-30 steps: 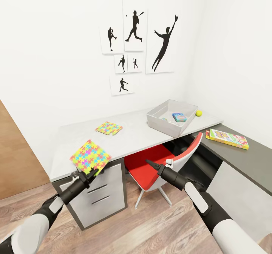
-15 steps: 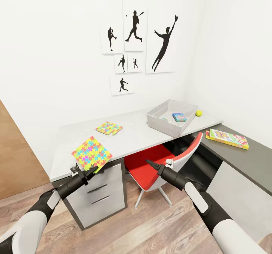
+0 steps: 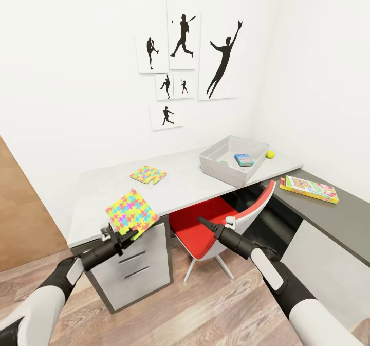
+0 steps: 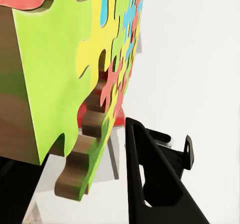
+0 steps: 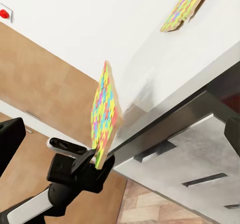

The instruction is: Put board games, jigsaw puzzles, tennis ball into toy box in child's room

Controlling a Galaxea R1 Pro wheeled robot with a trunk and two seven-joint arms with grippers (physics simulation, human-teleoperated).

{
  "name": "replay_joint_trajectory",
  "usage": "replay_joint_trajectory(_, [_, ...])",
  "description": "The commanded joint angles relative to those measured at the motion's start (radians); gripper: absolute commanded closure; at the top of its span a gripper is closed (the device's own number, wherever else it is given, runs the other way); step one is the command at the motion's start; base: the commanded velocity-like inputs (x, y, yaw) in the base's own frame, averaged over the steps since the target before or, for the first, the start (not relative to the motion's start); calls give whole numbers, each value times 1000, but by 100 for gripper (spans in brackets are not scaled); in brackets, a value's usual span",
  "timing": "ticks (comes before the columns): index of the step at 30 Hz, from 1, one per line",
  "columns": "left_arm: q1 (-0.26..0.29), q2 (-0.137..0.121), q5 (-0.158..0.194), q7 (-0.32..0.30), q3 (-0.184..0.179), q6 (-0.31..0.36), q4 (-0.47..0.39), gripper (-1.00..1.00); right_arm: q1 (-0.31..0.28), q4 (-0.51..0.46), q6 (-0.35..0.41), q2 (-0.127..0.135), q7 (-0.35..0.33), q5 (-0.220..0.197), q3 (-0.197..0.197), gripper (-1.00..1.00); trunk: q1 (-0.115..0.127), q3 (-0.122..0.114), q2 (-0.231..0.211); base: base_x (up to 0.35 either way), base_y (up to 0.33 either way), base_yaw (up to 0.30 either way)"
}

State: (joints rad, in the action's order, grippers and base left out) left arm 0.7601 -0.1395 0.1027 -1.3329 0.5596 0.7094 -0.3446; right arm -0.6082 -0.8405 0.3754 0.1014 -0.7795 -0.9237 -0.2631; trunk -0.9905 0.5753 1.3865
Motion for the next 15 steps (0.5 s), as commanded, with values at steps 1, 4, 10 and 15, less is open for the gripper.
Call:
replay_joint_trajectory(1, [1, -1, 0, -3, -14, 23, -3, 100, -1, 0, 8, 1, 0, -11, -2, -100, 0, 1, 1, 0, 0, 0])
replay_joint_trajectory(4, [1, -1, 0, -3, -60, 56, -29, 100, -1, 0, 8, 1, 1, -11, -2, -100, 0, 1, 1, 0, 0, 0])
replay_joint_trajectory(10, [1, 0, 1, -3, -140, 96, -100, 100, -1, 0, 8, 0, 0, -11, -2, -100, 0, 1, 1, 0, 0, 0])
replay_joint_trajectory(15, [1, -1, 0, -4, -194, 122, -112, 100, -1, 0, 8, 1, 0, -11, -2, -100, 0, 1, 1, 0, 0, 0])
